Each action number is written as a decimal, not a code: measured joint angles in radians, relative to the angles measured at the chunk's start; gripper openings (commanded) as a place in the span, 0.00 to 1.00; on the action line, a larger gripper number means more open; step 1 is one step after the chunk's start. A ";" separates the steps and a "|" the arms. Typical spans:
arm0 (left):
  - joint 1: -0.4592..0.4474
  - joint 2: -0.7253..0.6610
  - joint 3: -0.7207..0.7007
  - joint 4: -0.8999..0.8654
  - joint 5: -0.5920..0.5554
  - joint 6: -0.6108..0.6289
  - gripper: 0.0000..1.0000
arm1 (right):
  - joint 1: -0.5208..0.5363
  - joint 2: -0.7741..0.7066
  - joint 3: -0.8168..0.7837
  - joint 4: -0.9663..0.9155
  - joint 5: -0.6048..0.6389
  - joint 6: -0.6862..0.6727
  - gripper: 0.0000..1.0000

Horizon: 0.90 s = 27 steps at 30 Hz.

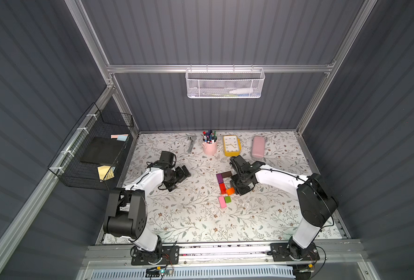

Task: Assemble the number 6 with building blocks
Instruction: Assemble the building block at the center of the board.

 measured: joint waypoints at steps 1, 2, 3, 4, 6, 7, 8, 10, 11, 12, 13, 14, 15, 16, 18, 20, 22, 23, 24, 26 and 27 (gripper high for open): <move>0.000 0.002 0.000 0.000 0.000 0.000 0.99 | -0.002 0.000 -0.008 0.000 0.003 0.000 0.26; 0.000 0.004 0.000 0.000 0.000 0.000 0.99 | -0.004 0.000 -0.013 0.000 0.007 0.000 0.26; 0.000 0.006 0.000 0.000 0.000 0.000 0.99 | -0.006 0.000 -0.016 -0.001 0.011 0.001 0.26; 0.000 0.008 0.000 0.000 0.000 0.000 0.99 | -0.007 0.000 -0.017 -0.001 0.013 0.001 0.26; 0.000 0.010 0.000 0.000 0.000 0.002 0.99 | -0.010 0.000 -0.020 0.003 0.014 0.001 0.26; 0.000 0.010 0.000 0.000 0.000 0.003 0.99 | -0.010 -0.002 -0.025 0.007 0.015 0.002 0.26; 0.000 0.010 0.000 0.000 0.000 0.004 0.99 | -0.011 -0.003 -0.031 0.010 0.016 0.003 0.26; 0.000 0.011 0.000 0.000 0.001 0.008 0.99 | -0.014 -0.008 -0.045 0.011 0.019 0.004 0.26; 0.000 0.011 0.000 0.000 0.001 0.008 1.00 | -0.015 -0.010 -0.048 0.010 0.021 0.004 0.26; 0.000 0.011 0.000 0.000 0.000 0.008 0.99 | -0.018 -0.011 -0.051 0.010 0.023 0.004 0.26; 0.000 0.011 0.000 0.000 0.001 0.008 0.99 | -0.021 -0.011 -0.052 0.010 0.026 0.005 0.26; 0.000 0.011 0.000 0.000 0.001 0.009 0.99 | -0.024 -0.011 -0.052 0.010 0.030 0.005 0.26; 0.000 0.011 0.000 0.000 0.001 0.010 0.99 | -0.026 -0.011 -0.052 0.011 0.031 0.005 0.26; 0.000 0.011 0.000 0.000 0.001 0.011 0.99 | -0.026 -0.011 -0.052 0.011 0.034 0.005 0.26; 0.000 0.011 0.000 0.000 0.001 0.011 0.99 | -0.028 -0.011 -0.052 0.011 0.037 0.004 0.26; 0.000 0.011 0.000 0.000 0.001 0.011 0.99 | -0.028 -0.010 -0.051 0.010 0.038 0.004 0.26; 0.000 0.011 0.000 0.000 0.001 0.011 1.00 | -0.028 -0.003 -0.048 0.009 0.038 0.004 0.26; 0.000 0.011 0.000 -0.001 0.001 0.011 0.99 | -0.028 0.004 -0.046 0.009 0.038 0.004 0.26; 0.000 0.011 0.001 -0.002 0.001 0.012 0.99 | -0.028 0.013 -0.044 0.010 0.039 0.004 0.26; 0.000 0.011 0.002 -0.005 0.001 0.013 0.99 | -0.028 0.027 -0.044 0.011 0.040 0.004 0.26; 0.000 0.011 0.002 -0.006 0.001 0.014 0.99 | -0.028 0.035 -0.043 0.010 0.040 0.004 0.26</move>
